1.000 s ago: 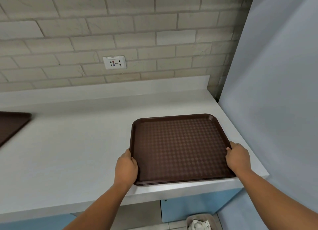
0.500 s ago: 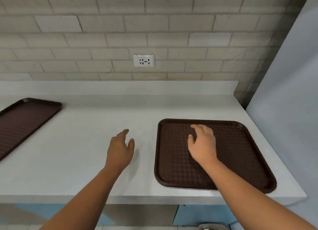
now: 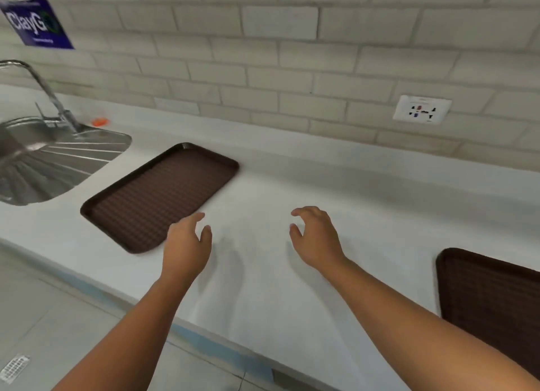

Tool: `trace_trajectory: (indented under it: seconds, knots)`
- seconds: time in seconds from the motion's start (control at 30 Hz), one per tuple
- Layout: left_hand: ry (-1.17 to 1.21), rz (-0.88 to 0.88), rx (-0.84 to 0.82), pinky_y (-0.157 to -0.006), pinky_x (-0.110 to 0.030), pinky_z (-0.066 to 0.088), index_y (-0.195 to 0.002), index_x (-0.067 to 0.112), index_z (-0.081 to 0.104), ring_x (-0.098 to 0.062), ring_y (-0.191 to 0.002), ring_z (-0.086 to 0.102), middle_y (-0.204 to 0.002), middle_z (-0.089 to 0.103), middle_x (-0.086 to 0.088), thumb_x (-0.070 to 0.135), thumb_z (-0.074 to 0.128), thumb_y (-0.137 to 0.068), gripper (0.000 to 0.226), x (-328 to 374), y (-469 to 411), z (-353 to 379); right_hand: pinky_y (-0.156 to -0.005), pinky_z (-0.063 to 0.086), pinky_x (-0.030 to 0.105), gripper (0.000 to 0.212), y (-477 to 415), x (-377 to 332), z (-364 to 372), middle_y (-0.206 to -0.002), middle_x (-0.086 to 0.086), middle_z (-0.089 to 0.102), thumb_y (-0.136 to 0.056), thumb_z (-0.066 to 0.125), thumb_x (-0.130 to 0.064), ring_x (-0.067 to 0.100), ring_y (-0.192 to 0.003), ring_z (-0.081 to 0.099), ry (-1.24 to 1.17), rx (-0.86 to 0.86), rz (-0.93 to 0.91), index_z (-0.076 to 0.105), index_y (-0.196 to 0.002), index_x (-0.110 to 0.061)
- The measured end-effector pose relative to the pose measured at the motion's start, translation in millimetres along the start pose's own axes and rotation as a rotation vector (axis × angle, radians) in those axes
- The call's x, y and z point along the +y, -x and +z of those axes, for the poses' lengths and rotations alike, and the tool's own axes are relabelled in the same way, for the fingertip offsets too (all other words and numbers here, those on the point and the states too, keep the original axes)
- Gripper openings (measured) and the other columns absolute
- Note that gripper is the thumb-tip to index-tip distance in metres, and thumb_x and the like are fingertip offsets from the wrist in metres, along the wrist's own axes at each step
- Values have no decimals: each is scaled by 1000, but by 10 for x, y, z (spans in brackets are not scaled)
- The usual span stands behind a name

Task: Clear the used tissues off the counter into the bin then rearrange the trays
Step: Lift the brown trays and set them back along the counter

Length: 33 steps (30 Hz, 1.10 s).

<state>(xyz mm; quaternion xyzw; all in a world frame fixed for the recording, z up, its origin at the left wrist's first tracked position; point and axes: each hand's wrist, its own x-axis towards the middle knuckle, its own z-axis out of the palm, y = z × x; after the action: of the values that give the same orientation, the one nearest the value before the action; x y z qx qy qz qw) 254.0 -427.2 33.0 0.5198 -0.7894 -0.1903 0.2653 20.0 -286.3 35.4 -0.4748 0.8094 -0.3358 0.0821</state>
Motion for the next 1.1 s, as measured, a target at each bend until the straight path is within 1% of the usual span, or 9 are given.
trace_trajectory:
  seconds: [0.13,0.27,0.4,0.47,0.57,0.7,0.8,0.9,1.1]
  knots:
    - [-32,-196,52,-102,-50,49,-134,16,57,-30,-123,53,-136,58,-9,30,59,-96,41,-688,-409,-264,-102,40,31,31,-454,-531,682,-132,-2,54,-94,55,-28,18,-126,44,5,-98,-25,60,-124,-20]
    - [-35,-471,121,-110,-52,39,-145,10,40,-34,-135,37,-149,38,-13,35,62,-94,61,-1173,-685,-459,-101,42,33,33,-800,-938,1219,-132,1,55,-94,55,-27,21,-125,46,40,-159,-56,60,-125,-18]
    - [94,-625,127,-108,-52,43,-147,9,30,-37,-129,46,-148,32,-14,31,67,-91,70,-1565,-928,-504,-102,44,36,35,-1100,-1199,1610,-133,3,56,-94,55,-27,21,-125,48,67,-195,-79,59,-127,-16]
    - [138,-630,110,-99,-46,49,-142,6,34,-35,-113,55,-142,36,-17,20,63,-92,59,-1687,-1014,-512,-102,46,36,36,-1242,-1281,1773,-133,3,57,-94,57,-27,20,-124,49,79,-199,-90,59,-127,-16]
    - [158,-659,79,-76,-36,51,-123,4,46,-25,-88,54,-121,51,-17,4,54,-89,36,-1850,-1139,-548,-101,47,37,34,-1423,-1367,1962,-133,3,56,-94,57,-27,21,-124,50,113,-188,-99,60,-126,-16]
    - [220,-712,-5,-56,-29,46,-105,4,54,-23,-76,58,-100,61,-15,4,53,-83,22,-2101,-1264,-621,-108,41,43,43,-1595,-1422,2079,-146,9,44,-93,57,-27,26,-135,39,239,-143,-61,54,-134,-14]
    - [223,-713,17,-58,-32,49,-106,5,55,-24,-76,59,-98,61,-12,3,49,-83,24,-2241,-1317,-692,-111,34,48,56,-1702,-1375,2091,-152,14,33,-90,56,-28,32,-138,31,383,-106,46,41,-142,-13]
    - [171,-654,60,-64,-38,52,-110,7,56,-24,-75,59,-103,60,-13,2,45,-85,28,-2325,-1326,-729,-106,36,50,61,-1728,-1271,2048,-148,14,34,-88,53,-23,34,-132,35,447,-117,222,31,-145,-11]
    - [-3,-456,85,-74,-36,41,-124,9,52,-20,-80,48,-123,49,-12,19,38,-103,28,-2321,-1259,-682,-92,50,41,40,-1689,-1011,1919,-126,16,51,-89,53,-9,33,-110,54,318,-55,392,47,-128,-5]
